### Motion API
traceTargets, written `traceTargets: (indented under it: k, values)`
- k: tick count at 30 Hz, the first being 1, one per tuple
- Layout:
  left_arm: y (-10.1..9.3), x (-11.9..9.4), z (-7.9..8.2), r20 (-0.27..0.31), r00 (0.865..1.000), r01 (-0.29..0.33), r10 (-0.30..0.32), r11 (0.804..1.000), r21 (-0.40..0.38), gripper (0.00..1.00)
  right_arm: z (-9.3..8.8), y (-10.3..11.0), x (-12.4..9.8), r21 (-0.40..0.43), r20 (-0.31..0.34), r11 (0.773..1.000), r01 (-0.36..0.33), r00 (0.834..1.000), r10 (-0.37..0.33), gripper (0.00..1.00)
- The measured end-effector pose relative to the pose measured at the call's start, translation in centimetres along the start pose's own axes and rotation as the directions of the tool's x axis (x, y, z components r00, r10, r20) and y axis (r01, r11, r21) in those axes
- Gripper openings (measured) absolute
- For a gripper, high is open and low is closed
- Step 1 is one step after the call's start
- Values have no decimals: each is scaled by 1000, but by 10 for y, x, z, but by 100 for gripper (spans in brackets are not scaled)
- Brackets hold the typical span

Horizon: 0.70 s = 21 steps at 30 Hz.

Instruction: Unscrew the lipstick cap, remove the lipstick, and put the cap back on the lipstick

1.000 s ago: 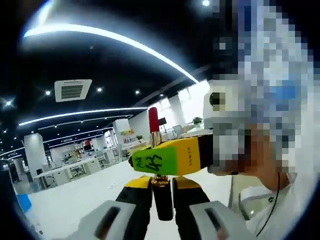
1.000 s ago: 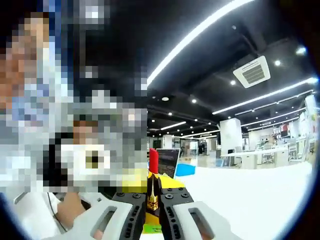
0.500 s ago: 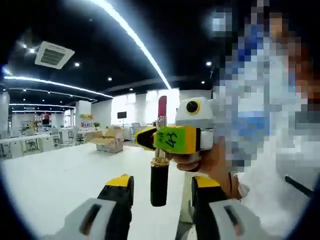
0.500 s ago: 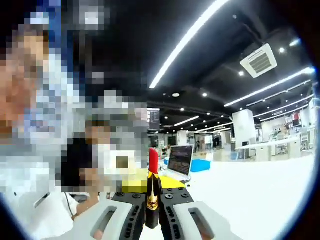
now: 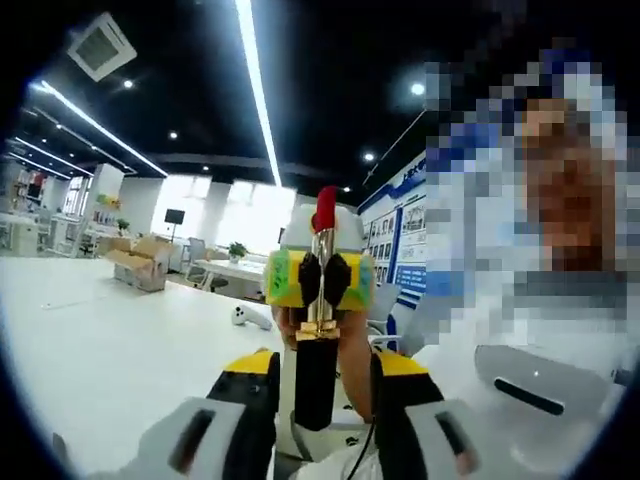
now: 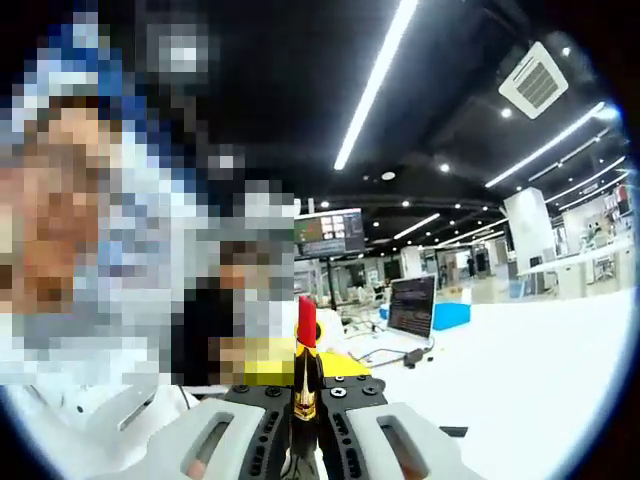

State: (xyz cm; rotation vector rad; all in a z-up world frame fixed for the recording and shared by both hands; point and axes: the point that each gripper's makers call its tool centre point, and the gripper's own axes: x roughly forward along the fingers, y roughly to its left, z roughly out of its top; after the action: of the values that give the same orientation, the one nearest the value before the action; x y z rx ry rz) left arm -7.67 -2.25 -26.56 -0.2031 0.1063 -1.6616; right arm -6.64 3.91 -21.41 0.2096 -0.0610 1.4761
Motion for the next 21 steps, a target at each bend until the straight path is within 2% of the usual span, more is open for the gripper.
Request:
traceTargets:
  k: [7, 11, 15, 17, 21]
  values:
    - [-6, -1, 0, 3, 1000, 25, -25, 1000, -10, 16, -2, 8, 0, 14, -8, 999, -41, 999, 42, 6]
    - [-5, -2, 0, -3, 1000, 18, -18, 1000, -3, 15, -4, 10, 1, 21, -11, 999, -50, 999, 50, 6]
    - [0, -1, 2, 2, 1000, -22, 22, 999, 30, 15, -2, 7, 0, 22, -1, 999, -34, 999, 34, 6]
    - [6, -1, 2, 1, 998, -59, 59, 997, 56, 15, -1, 1, -1, 9, -2, 1000, -5, 1000, 5, 6]
    - [18, -2, 3, -13, 987, -154, 157, 980, 129, 15, -2, -6, -2, -15, -5, 999, 41, 999, -41, 6]
